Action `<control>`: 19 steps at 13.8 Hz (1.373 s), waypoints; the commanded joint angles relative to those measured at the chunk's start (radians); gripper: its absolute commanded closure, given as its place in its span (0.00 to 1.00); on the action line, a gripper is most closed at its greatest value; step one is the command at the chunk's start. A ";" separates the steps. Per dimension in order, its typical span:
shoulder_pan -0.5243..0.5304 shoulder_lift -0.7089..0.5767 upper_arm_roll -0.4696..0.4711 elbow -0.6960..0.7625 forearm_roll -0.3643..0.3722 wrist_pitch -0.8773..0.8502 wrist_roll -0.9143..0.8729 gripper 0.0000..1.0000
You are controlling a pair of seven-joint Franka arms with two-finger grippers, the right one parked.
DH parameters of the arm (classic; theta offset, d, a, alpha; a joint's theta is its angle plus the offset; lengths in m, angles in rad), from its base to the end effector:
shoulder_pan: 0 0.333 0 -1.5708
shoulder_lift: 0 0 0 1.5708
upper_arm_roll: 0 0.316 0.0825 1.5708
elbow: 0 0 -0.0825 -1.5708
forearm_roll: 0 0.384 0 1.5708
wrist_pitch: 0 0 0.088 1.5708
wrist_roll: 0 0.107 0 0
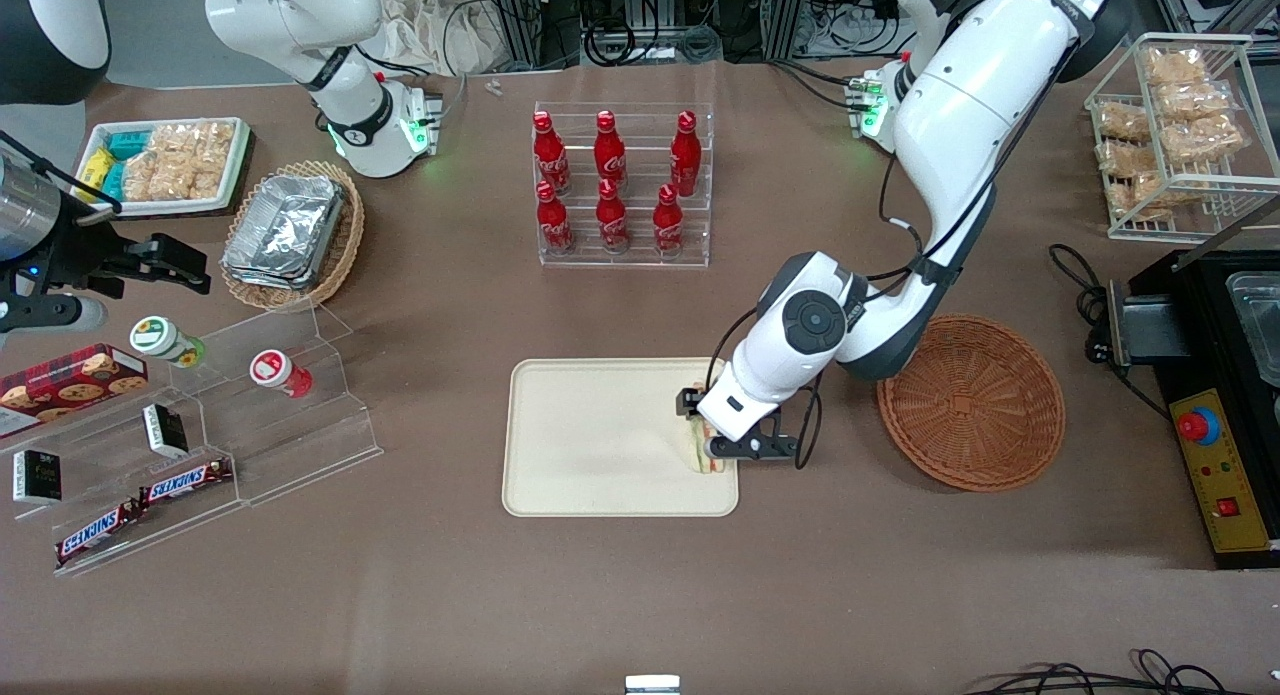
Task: Place sandwich from basket to tray
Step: 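Open the left gripper to release the sandwich and withdraw upward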
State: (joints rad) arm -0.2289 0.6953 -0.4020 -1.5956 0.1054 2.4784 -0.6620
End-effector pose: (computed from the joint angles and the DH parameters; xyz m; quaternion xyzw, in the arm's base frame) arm 0.6063 -0.3855 0.2739 0.9885 0.0352 0.0464 0.1397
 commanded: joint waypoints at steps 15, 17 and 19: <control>0.252 -0.618 0.231 0.054 -0.107 -0.990 0.424 0.01; 0.212 -0.700 0.319 0.007 -0.102 -1.023 0.452 0.01; 0.195 -0.769 0.357 -0.053 -0.102 -1.017 0.462 0.00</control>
State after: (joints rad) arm 0.0060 0.0108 -0.0831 -1.5518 0.0140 1.4477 -0.2102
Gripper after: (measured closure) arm 0.004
